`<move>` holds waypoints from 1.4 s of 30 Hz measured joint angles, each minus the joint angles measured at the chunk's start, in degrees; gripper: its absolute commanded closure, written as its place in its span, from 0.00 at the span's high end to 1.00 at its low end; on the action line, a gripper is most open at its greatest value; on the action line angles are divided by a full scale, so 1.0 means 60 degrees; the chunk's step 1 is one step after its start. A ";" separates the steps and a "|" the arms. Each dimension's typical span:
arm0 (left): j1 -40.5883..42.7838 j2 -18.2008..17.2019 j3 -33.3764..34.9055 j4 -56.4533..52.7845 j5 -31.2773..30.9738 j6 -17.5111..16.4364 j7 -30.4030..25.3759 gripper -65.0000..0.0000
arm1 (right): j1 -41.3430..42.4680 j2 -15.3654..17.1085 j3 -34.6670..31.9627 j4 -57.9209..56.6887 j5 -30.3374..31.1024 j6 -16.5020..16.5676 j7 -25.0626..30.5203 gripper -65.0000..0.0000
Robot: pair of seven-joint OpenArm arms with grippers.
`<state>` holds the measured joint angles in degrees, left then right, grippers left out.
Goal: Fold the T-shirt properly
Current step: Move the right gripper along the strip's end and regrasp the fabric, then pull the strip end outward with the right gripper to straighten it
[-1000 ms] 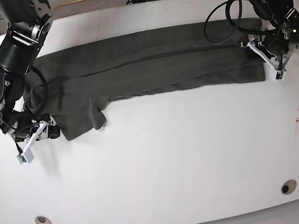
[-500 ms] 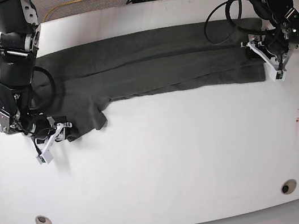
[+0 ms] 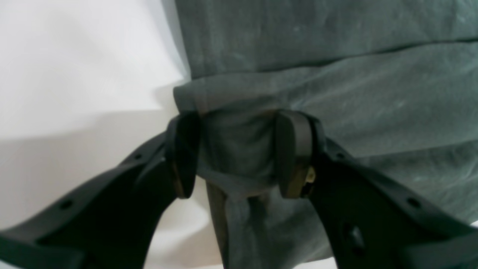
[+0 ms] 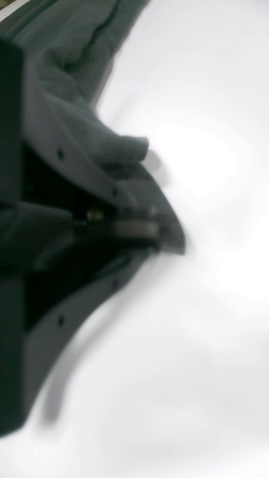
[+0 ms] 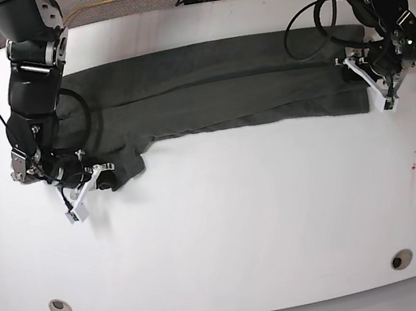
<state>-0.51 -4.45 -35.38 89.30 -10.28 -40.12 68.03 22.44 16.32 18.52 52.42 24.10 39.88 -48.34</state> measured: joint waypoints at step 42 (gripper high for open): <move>0.0168 -0.0168 0.0036 0.0004 -0.0066 0.0004 -0.0069 0.47 | -0.6306 -0.0871 0.3231 0.9650 0.2874 0.0004 -0.4747 0.00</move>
<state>0.49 -5.45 -35.16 89.32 -10.68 -40.10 67.61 -15.40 11.09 37.91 110.32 41.34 39.90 -76.82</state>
